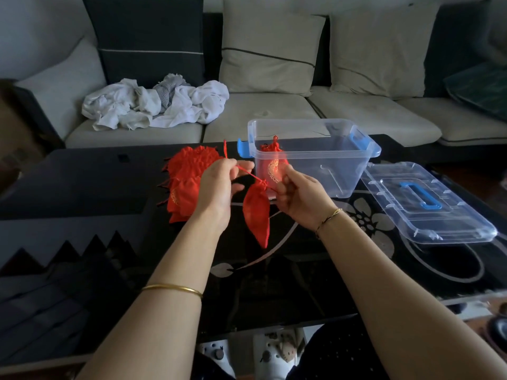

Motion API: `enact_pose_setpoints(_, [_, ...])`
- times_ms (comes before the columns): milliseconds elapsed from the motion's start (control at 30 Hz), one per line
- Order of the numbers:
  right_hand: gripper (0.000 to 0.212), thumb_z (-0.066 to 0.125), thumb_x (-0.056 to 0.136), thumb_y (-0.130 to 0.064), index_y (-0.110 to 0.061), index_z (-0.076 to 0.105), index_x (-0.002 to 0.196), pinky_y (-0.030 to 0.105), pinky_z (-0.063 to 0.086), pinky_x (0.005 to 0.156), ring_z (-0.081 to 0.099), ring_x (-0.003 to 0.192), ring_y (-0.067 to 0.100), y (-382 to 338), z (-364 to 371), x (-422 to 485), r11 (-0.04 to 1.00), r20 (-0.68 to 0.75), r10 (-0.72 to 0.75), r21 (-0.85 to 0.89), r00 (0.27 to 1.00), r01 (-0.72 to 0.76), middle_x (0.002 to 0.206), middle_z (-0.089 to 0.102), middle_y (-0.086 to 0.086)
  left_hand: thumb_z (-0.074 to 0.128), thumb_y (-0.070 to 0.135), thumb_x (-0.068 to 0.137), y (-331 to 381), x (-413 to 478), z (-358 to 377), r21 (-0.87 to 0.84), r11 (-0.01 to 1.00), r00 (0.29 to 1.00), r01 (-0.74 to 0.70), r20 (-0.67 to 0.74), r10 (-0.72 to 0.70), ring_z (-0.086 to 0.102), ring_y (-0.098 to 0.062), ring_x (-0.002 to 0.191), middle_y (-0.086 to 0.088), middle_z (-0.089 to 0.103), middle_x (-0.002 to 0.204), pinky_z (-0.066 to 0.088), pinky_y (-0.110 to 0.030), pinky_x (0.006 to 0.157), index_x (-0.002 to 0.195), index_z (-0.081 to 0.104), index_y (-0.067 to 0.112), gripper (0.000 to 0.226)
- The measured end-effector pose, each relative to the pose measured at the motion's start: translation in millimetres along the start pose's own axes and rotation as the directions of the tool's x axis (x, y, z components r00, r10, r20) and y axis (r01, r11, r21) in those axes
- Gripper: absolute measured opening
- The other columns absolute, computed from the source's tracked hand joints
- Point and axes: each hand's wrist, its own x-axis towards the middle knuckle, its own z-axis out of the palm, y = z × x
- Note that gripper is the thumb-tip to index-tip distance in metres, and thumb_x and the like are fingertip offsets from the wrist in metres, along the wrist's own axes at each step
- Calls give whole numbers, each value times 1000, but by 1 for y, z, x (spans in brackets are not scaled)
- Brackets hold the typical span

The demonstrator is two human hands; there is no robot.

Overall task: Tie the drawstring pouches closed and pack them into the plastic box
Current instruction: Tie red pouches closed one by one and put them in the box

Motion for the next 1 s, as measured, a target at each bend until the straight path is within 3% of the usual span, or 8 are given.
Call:
enact_pose_setpoints(133, [36, 46, 97, -31, -15, 44, 66, 24, 30, 54, 33, 50, 13, 5, -5, 8, 993, -42, -35, -116, 998, 30, 52, 40, -1, 36, 8, 92, -4, -1, 3, -111, 993, 998, 42, 56, -36, 62, -11, 55, 2, 53, 58, 32, -24, 53, 59, 35, 16, 34])
enact_pose_setpoints(267, [35, 44, 98, -30, -13, 47, 67, 21, 33, 47, 38, 47, 11, -2, -3, 2, 985, -68, -69, -160, 995, 57, 56, 48, 1, 48, 13, 94, -5, -1, -4, 133, 988, 991, 73, 98, -87, 58, -11, 54, 1, 59, 59, 33, -22, 49, 64, 53, 12, 30])
enact_pose_setpoints(367, [36, 43, 99, -25, -10, 53, 67, 19, 36, 46, 45, 47, 10, -11, 6, -7, 973, -6, -165, -166, 986, 162, 61, 62, 1, 59, 15, 90, -4, -3, -7, 379, 925, 976, 25, 191, -104, 58, -9, 62, 1, 63, 70, 40, -22, 56, 78, 66, 12, 14])
enact_pose_setpoints(500, [33, 46, 97, -26, -7, 56, 72, 21, 32, 47, 39, 51, 13, -16, 21, -12, 956, 88, -207, -192, 974, 220, 61, 45, 7, 69, 20, 83, -4, -4, -3, 524, 848, 954, -77, 287, -91, 54, -12, 63, -1, 61, 65, 42, -26, 59, 84, 72, 12, 8])
enact_pose_setpoints(633, [38, 42, 98, -36, -9, 56, 75, 26, 27, 45, 36, 43, 12, -11, 25, -9, 915, 34, -183, -360, 983, 183, 52, 52, 0, 69, 20, 83, -6, -4, 0, 508, 859, 953, -65, 286, -97, 52, -11, 59, -2, 59, 63, 41, -25, 57, 79, 70, 9, 12])
enact_pose_setpoints(733, [42, 33, 99, -43, -9, 54, 84, 27, 30, 46, 41, 40, 14, -9, 23, -9, 872, -5, -84, -483, 996, 71, 61, 53, 9, 67, 21, 85, -7, -4, 1, 456, 890, 957, -27, 269, -109, 53, -10, 58, -3, 60, 64, 41, -23, 55, 78, 68, 8, 15])
enact_pose_setpoints(900, [5, 45, 93, -5, -4, 49, 91, 28, 45, 53, 54, 55, 19, -15, 20, -19, 816, 79, -86, -566, 993, 116, 70, 57, 12, 59, 14, 90, -9, -1, -1, 405, 914, 979, -3, 187, -79, 55, -8, 56, 0, 63, 66, 40, -20, 51, 75, 64, 14, 16])
enact_pose_setpoints(1000, [10, 61, 84, -4, -7, 52, 88, 27, 48, 59, 57, 61, 15, -12, 16, -19, 682, 139, -201, -691, 970, 241, 72, 60, 8, 57, 14, 92, -10, -1, -1, 397, 918, 989, -5, 140, -55, 57, -5, 52, 2, 64, 63, 41, -18, 49, 76, 63, 15, 17])
